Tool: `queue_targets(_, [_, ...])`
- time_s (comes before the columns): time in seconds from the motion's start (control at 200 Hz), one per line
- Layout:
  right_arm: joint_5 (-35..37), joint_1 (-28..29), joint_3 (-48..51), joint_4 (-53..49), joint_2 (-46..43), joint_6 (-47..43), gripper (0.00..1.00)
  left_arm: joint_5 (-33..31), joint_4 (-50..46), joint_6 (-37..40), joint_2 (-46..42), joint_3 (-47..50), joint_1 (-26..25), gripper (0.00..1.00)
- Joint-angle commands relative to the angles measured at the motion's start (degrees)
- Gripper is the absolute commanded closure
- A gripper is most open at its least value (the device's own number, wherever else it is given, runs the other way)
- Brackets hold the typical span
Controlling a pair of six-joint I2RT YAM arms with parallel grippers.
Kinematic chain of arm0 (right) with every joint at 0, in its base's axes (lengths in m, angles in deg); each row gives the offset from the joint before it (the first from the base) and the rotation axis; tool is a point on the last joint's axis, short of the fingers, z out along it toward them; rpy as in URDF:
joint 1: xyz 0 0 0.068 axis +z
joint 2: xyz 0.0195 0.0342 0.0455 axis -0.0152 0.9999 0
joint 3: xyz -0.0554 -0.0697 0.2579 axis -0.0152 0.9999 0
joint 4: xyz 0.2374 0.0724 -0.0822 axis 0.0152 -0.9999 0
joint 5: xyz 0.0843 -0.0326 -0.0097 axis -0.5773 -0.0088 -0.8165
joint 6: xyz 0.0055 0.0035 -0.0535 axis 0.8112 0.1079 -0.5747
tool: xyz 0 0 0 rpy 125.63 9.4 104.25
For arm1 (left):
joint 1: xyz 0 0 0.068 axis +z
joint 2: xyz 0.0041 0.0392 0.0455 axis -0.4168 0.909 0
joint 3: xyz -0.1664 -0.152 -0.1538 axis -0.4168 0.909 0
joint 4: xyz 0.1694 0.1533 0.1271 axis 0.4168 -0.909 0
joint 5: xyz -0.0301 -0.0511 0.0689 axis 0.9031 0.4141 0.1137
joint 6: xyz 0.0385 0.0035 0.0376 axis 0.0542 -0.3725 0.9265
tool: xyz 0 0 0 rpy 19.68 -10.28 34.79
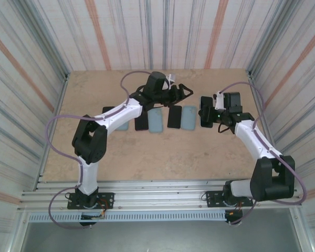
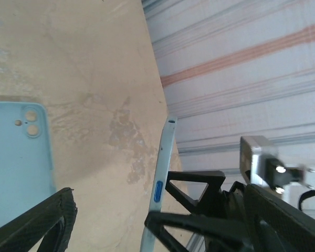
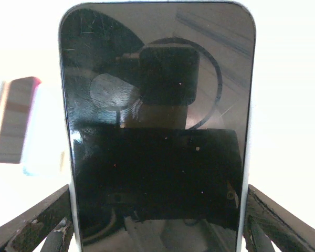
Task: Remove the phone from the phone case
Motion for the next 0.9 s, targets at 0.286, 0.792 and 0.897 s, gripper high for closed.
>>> queue_targets(0.286, [-5.77, 4.37, 2.28, 4.67, -7.51, 0.22, 0.51, -0.29, -11.68, 5.36, 3.71, -9.08, -3.38, 0.34])
queue_targets(0.792, [-8.93, 6.7, 3.36, 4.59, -9.88, 2.06, 0.51, -1.57, -10.6, 7.73, 2.05, -7.61, -4.46, 0.73])
queue_targets(0.897, [-9.08, 6.72, 4.03, 4.65, -9.94, 2.32, 0.48, -1.85, -8.88, 6.83, 0.93, -5.84, -4.51, 0.79])
